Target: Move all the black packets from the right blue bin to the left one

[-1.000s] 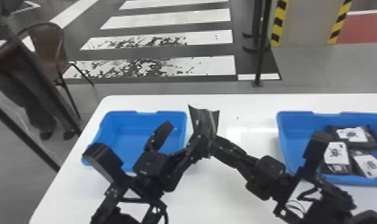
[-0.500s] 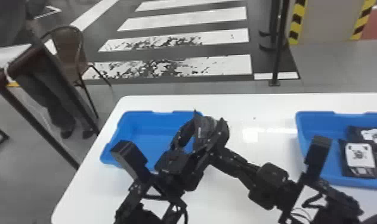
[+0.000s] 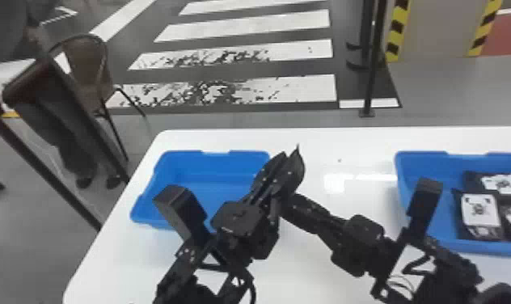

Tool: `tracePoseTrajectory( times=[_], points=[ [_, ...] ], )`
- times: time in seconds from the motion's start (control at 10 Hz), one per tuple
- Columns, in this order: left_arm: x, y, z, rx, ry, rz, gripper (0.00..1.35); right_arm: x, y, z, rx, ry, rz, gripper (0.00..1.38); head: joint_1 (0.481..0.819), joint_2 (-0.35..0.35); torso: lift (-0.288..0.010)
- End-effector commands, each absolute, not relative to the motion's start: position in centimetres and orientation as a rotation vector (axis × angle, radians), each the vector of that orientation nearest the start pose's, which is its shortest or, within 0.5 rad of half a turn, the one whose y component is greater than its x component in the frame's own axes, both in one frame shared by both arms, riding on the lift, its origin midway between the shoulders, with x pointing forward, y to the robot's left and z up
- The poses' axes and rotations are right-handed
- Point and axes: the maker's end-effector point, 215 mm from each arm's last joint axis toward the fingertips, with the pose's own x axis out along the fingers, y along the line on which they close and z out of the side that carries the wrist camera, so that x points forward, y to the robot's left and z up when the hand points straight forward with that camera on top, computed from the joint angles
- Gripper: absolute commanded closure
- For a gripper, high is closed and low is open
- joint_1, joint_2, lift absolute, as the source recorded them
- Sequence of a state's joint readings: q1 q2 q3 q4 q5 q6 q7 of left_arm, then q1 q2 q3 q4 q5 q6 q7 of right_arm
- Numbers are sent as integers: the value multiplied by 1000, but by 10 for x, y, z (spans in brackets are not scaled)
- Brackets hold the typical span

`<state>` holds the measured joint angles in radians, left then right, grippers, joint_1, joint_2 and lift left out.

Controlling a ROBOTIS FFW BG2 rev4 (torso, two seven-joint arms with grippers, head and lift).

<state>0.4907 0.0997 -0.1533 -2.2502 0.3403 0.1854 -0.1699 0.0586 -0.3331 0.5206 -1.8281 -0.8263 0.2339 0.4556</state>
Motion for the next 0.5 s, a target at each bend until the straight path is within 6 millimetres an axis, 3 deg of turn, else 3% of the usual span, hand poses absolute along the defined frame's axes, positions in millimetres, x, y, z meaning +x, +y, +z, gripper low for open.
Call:
tracePoseTrajectory(
  times=[0.0, 0.2, 0.3, 0.4],
  points=[
    [426, 97, -260, -279, 12, -403, 1214, 414, 65, -307, 583, 208, 1068, 1038, 695, 220, -140],
    [424, 106, -250, -273, -14, -365, 1214, 416, 65, -303, 602, 200, 1065, 1038, 695, 220, -140],
    [423, 113, -246, -280, -30, -344, 1214, 415, 62, -310, 632, 216, 1054, 973, 695, 222, -140],
    [426, 132, -243, -272, -49, -301, 1214, 413, 60, -319, 665, 235, 1039, 633, 695, 229, -140]
  ],
)
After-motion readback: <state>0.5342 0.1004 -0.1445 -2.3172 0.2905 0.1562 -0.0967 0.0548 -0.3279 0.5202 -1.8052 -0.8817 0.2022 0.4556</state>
